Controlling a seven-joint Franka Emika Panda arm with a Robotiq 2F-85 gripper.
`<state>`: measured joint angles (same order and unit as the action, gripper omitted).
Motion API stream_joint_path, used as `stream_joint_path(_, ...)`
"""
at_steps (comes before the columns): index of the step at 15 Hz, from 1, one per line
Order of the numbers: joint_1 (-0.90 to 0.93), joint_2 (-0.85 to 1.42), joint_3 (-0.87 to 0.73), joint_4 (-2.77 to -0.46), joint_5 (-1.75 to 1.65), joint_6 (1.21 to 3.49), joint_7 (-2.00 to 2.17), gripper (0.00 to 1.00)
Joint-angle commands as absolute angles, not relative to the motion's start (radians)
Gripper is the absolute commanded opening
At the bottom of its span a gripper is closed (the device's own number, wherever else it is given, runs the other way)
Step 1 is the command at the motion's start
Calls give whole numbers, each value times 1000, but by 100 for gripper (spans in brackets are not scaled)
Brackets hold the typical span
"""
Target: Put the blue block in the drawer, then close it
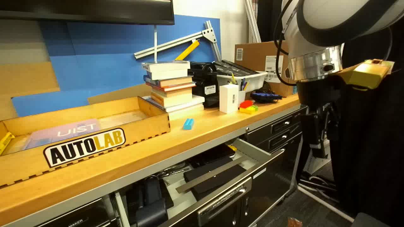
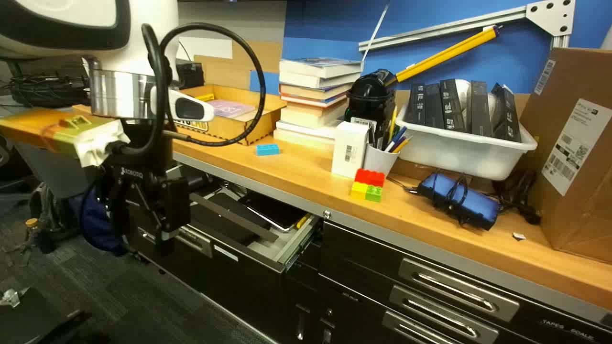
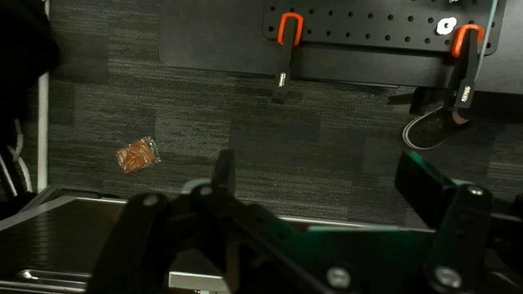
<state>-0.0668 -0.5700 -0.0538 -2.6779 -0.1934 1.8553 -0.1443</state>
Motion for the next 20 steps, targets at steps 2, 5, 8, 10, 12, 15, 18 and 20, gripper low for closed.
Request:
stream_joint_path(2,-59,-571,-60,-2675,-196,1852,-141,100)
stream_joint_path(5,-59,-571,-60,-2675,-196,1852,-141,100)
stream_joint_path(8,-59,-571,-60,-2675,-196,1852,-141,100)
stream_joint_path(10,-54,-569,-49,-2668,-188,1864,-119,100)
stream_joint_path(12,-34,-570,-11,-2648,-166,1908,-43,100)
stream_joint_path(15,12,-547,62,-2591,-126,1999,66,100)
stream_joint_path(18,34,-451,170,-2483,-111,2048,253,100)
stream_joint_path(20,31,-367,232,-2402,-120,2069,394,100)
